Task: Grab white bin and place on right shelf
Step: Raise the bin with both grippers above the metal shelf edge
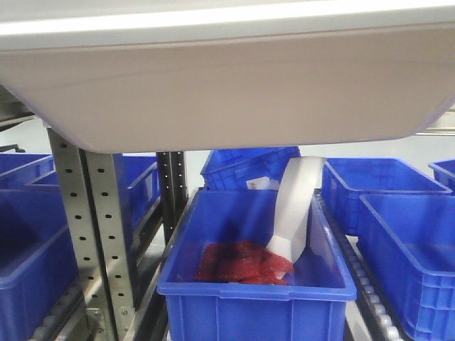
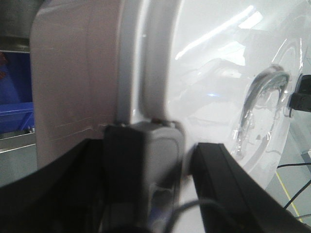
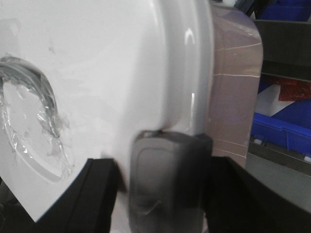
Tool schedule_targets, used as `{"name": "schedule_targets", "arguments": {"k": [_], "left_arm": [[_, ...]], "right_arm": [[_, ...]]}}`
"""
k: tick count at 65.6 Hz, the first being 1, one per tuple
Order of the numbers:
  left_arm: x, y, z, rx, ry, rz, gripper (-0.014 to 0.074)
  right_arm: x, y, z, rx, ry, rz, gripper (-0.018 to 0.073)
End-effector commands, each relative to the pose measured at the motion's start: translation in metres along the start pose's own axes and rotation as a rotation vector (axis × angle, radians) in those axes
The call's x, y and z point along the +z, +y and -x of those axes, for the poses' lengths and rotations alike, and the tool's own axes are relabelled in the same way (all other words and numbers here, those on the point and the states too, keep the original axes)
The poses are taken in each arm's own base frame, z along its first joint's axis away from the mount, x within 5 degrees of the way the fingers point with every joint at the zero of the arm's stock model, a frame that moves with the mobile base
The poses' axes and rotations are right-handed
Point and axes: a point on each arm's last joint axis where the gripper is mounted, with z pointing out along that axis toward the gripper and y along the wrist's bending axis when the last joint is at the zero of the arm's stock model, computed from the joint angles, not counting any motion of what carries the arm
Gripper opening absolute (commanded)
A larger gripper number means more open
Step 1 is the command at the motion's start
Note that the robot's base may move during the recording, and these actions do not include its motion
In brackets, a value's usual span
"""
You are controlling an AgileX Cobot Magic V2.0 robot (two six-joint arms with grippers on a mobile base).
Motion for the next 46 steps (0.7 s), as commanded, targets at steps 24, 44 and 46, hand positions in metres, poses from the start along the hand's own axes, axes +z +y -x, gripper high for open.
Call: {"name": "schedule_targets", "arguments": {"k": [24, 44, 46], "left_arm": [[-0.0062, -0.0335, 0.0051, -0.003, -0.010, -0.238, 0.0248], [-0.0062, -0.0335, 0.0051, -0.003, -0.010, -0.238, 0.0248], [-0.0062, -0.0335, 0.0051, -0.003, -0.010, -0.238, 0.0248]], "right_arm": [[-0.0094, 0.0274, 0.0039, 0.001, -0.015, 0.200, 0.0428], [-0.0094, 0.0273, 0.0041, 0.001, -0.017, 0.199, 0.0428], [-0.0093, 0.0272, 0.0042, 0.001, -0.019, 0.198, 0.0428]]}}
